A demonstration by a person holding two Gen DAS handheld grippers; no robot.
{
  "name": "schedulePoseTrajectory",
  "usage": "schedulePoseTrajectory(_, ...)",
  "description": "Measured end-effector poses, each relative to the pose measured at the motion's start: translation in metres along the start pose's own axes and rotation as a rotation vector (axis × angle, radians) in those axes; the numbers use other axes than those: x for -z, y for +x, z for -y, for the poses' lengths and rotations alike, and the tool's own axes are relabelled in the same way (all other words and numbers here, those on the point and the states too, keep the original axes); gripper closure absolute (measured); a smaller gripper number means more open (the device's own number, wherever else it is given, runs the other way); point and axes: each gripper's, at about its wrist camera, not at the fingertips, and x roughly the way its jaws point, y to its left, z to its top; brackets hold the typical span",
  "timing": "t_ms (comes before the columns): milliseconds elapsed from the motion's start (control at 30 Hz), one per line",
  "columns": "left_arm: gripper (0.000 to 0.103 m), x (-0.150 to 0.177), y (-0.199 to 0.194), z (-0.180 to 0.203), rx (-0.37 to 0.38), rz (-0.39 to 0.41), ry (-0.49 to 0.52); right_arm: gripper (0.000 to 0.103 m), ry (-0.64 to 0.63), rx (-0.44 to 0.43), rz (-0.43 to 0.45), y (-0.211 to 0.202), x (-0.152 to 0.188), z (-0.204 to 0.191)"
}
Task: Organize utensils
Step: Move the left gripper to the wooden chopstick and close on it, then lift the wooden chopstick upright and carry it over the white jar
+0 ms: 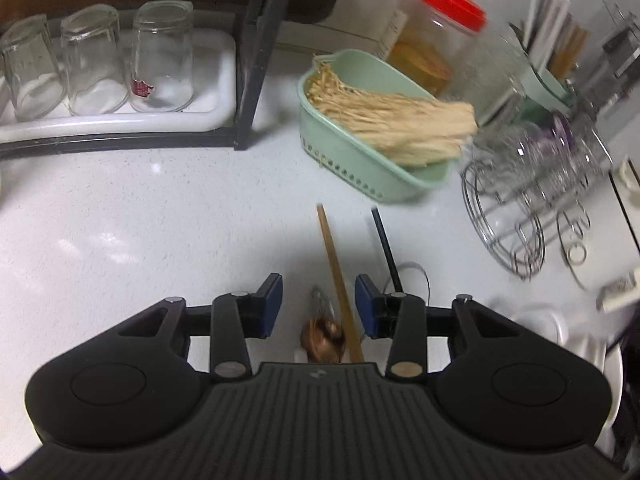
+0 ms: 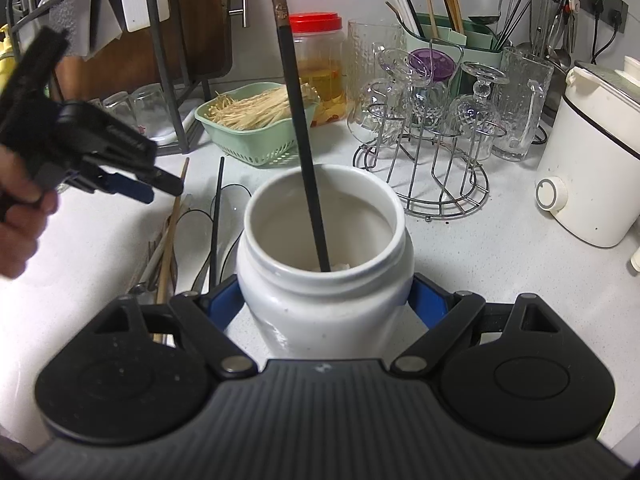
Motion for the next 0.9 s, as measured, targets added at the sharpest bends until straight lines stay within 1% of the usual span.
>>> schedulePoseTrajectory(67,0.060,-0.003,0.005,-0.001,0.031,0.011,-0.021,0.013,0.000,0.002,-0.001,0.000,0.000,0.000)
schedulePoseTrajectory(133,0.061,-0.006,0.011,0.004,-0.002,0.005,-0.003,0.013,-0.002,0.003,0.001,0.000,0.000,-0.001)
schedulePoseTrajectory(167,0.061,-0.007,0.014,0.006,-0.003,0.002,0.002,0.013,-0.002,0.004,0.002,0.000,0.000,-0.001)
schedulePoseTrajectory(333,0.076,-0.007,0.028,0.010,-0.041,-0.030,-0.009,0.013,-0.006,0.007,0.005,0.001,0.000,-0.002)
schedulePoseTrajectory(367,0.078,-0.008,0.029,0.011,-0.044,-0.031,-0.006,0.013,-0.004,0.007,0.006,0.001,0.000,-0.002)
schedulePoseTrajectory(433,0.088,-0.008,0.031,0.011,-0.050,-0.027,-0.005,0.013,-0.005,0.008,0.006,0.001,0.000,-0.002)
schedulePoseTrajectory(500,0.093,-0.008,0.030,0.009,-0.052,-0.020,-0.010,0.013,-0.005,0.009,0.006,0.001,-0.001,-0.002)
schedulePoseTrajectory(700,0.094,-0.009,0.013,0.014,-0.056,0.014,0.009,0.013,-0.010,0.004,0.010,0.001,0.000,-0.002)
schedulePoseTrajectory(900,0.097,-0.008,-0.022,0.030,-0.050,0.079,0.046,0.013,-0.019,0.000,0.013,0.004,-0.002,-0.004)
